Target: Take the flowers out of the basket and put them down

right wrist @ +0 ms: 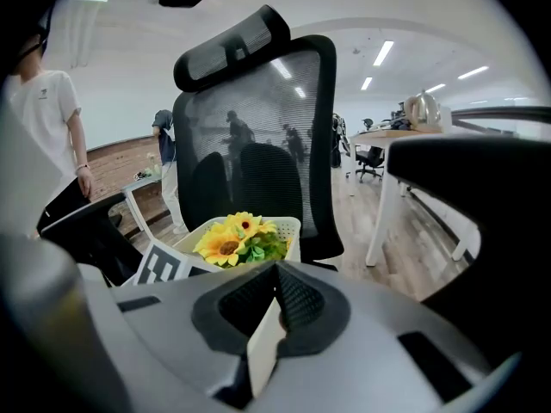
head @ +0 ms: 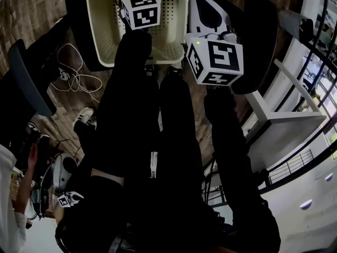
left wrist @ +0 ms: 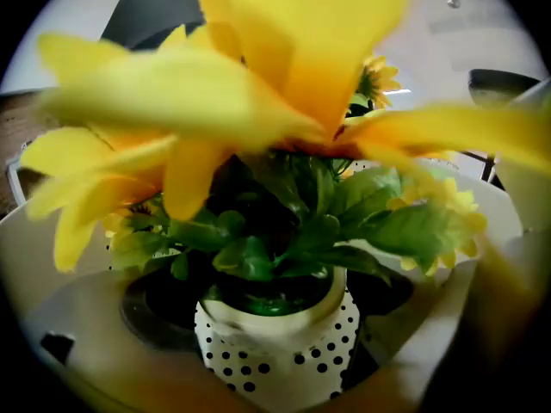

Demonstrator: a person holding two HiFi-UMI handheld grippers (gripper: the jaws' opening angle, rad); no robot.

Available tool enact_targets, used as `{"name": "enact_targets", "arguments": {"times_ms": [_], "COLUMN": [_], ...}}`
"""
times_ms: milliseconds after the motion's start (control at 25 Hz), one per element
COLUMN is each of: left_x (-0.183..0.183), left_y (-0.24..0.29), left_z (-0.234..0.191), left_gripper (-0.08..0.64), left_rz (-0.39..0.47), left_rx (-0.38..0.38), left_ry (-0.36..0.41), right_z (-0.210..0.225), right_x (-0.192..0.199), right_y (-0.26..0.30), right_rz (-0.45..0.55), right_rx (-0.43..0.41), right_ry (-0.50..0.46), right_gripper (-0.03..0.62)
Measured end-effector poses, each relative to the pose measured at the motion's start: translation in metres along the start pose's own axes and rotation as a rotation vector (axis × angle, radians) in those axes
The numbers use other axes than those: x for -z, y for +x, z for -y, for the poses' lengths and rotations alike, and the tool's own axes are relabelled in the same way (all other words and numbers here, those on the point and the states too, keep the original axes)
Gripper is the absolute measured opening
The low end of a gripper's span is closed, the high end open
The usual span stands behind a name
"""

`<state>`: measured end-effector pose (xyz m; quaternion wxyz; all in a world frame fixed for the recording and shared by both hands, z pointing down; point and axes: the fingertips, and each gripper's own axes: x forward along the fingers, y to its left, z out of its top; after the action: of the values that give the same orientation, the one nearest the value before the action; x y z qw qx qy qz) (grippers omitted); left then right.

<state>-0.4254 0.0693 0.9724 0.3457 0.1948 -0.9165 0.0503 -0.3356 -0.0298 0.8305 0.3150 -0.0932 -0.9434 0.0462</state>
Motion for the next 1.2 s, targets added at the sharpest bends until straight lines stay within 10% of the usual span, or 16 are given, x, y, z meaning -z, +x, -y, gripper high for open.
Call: {"name": "enact_targets", "arguments": {"times_ms": [1200], "left_x": [0.006], "left_y": [0.023], "left_z": [0.005], "left_gripper": [0.514], "left_rz": [0.066], "left_rx": [0.124], "left_ry": [0.074], "right_z": [0.009], "right_x": [0.022], "right_y": [0.0], "right_rz": [0.015], "right_rx": [-0.001], "right_ry": [0.007], "right_gripper": [0.012]}}
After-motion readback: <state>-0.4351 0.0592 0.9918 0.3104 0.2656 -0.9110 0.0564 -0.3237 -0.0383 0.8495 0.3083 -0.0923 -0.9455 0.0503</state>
